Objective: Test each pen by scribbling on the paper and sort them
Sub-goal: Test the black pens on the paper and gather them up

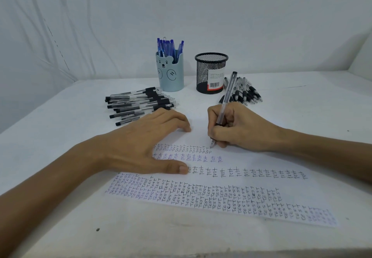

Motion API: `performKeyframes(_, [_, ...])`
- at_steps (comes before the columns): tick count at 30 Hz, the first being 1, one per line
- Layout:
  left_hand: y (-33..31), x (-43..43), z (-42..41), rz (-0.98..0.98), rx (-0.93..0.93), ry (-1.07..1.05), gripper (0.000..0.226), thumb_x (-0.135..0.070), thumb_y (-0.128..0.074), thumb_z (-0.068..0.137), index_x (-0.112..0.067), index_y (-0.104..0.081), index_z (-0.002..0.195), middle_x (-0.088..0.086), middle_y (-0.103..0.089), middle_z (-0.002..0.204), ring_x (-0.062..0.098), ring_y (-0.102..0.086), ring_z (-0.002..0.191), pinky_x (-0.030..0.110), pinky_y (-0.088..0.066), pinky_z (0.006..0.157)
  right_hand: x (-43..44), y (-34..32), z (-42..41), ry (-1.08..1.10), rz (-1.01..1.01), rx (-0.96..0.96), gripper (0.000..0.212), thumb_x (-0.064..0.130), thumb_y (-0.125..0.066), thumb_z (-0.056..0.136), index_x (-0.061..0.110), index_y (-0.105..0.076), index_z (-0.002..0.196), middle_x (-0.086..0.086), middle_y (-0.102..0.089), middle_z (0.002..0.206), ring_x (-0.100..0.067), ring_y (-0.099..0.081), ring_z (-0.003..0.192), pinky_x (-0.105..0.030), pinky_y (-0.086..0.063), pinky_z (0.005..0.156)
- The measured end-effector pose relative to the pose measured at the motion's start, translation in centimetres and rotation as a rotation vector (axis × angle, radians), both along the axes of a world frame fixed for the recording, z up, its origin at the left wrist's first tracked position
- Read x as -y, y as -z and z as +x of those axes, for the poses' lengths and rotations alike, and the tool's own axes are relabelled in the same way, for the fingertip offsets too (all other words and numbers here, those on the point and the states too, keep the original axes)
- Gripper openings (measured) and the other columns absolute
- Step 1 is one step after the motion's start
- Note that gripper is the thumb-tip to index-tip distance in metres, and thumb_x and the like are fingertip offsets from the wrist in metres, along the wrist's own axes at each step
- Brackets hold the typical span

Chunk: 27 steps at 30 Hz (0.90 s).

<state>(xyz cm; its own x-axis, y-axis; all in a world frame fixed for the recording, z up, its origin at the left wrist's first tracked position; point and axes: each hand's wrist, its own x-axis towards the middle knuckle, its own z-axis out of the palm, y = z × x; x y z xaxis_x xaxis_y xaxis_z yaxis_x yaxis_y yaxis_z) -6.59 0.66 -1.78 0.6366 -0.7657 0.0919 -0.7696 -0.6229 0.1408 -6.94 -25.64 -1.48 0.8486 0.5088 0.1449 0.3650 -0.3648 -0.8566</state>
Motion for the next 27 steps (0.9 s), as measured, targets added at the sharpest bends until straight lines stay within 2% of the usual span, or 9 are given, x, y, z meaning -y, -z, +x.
performKeyframes(2, [0.00,-0.03,0.01,-0.004,0.000,0.000,0.079,-0.085,-0.050,0.085,-0.037,-0.039,0.146,-0.028,-0.032,0.147,-0.001,-0.030,0.142,0.027,-0.031,0.118,-0.01,0.01,0.06,0.004,-0.007,0.009,0.020,-0.007,-0.062,0.090,0.003,-0.059,0.074,-0.009,-0.063,0.058,-0.015,-0.055,0.052,-0.025,-0.040,0.050])
performKeyframes(6, [-0.01,0.03,0.01,-0.008,0.006,0.005,0.079,-0.085,-0.050,0.085,-0.037,-0.039,0.146,-0.028,-0.033,0.147,0.000,-0.030,0.142,0.027,-0.032,0.118,-0.01,0.08,0.01,0.006,-0.006,0.024,0.012,0.002,-0.063,0.086,0.001,-0.059,0.075,-0.012,-0.064,0.060,-0.029,-0.055,0.057,-0.052,-0.043,0.055])
performKeyframes(7, [0.01,-0.01,0.01,-0.005,0.004,0.003,0.079,-0.085,-0.050,0.085,-0.037,-0.039,0.146,-0.028,-0.033,0.147,-0.001,-0.031,0.142,0.027,-0.032,0.118,-0.06,0.07,-0.02,0.006,-0.003,0.024,0.011,0.005,-0.063,0.084,0.000,-0.059,0.075,-0.013,-0.064,0.061,-0.031,-0.055,0.057,-0.054,-0.044,0.055])
performKeyframes(8, [0.03,-0.03,0.02,-0.004,0.002,0.001,0.079,-0.085,-0.051,0.085,-0.037,-0.039,0.146,-0.028,-0.032,0.147,-0.001,-0.031,0.141,0.027,-0.032,0.118,-0.08,0.05,-0.02,0.002,0.000,0.019,0.011,0.005,-0.063,0.083,0.000,-0.058,0.075,-0.013,-0.064,0.061,-0.030,-0.055,0.057,-0.052,-0.044,0.054])
performKeyframes(11, [0.03,-0.04,-0.02,-0.002,0.007,0.002,0.079,-0.085,-0.050,0.085,-0.037,-0.038,0.147,-0.029,-0.032,0.147,-0.002,-0.030,0.141,0.024,-0.030,0.118,0.07,-0.01,0.01,-0.001,0.000,0.003,0.015,-0.004,-0.062,0.089,-0.002,-0.058,0.076,-0.015,-0.064,0.060,-0.023,-0.051,0.054,-0.028,-0.038,0.048])
performKeyframes(13, [0.00,-0.07,-0.07,-0.001,0.009,0.003,0.079,-0.085,-0.050,0.085,-0.037,-0.038,0.147,-0.029,-0.031,0.146,-0.003,-0.029,0.141,0.021,-0.029,0.117,0.06,-0.03,-0.04,0.008,0.000,0.003,0.015,-0.007,-0.060,0.091,-0.005,-0.057,0.077,-0.015,-0.063,0.059,-0.017,-0.048,0.049,-0.020,-0.034,0.045])
performKeyframes(20, [0.01,-0.09,-0.10,-0.004,0.010,0.007,0.078,-0.084,-0.051,0.085,-0.037,-0.039,0.146,-0.029,-0.032,0.146,-0.002,-0.030,0.142,0.022,-0.029,0.117,-0.15,-0.11,-0.06,0.030,-0.015,0.011,0.012,-0.006,-0.060,0.090,-0.005,-0.057,0.078,-0.006,-0.063,0.056,-0.008,-0.045,0.043,-0.019,-0.034,0.044])
performKeyframes(27, [-0.08,-0.06,-0.14,-0.015,0.005,0.010,0.076,-0.084,-0.051,0.086,-0.038,-0.039,0.145,-0.030,-0.033,0.146,0.000,-0.031,0.142,0.023,-0.031,0.117,0.20,0.14,0.32,0.029,0.073,-0.079,0.017,-0.010,-0.055,0.093,-0.009,-0.051,0.077,-0.010,-0.061,0.055,-0.014,-0.046,0.043,-0.022,-0.029,0.040])
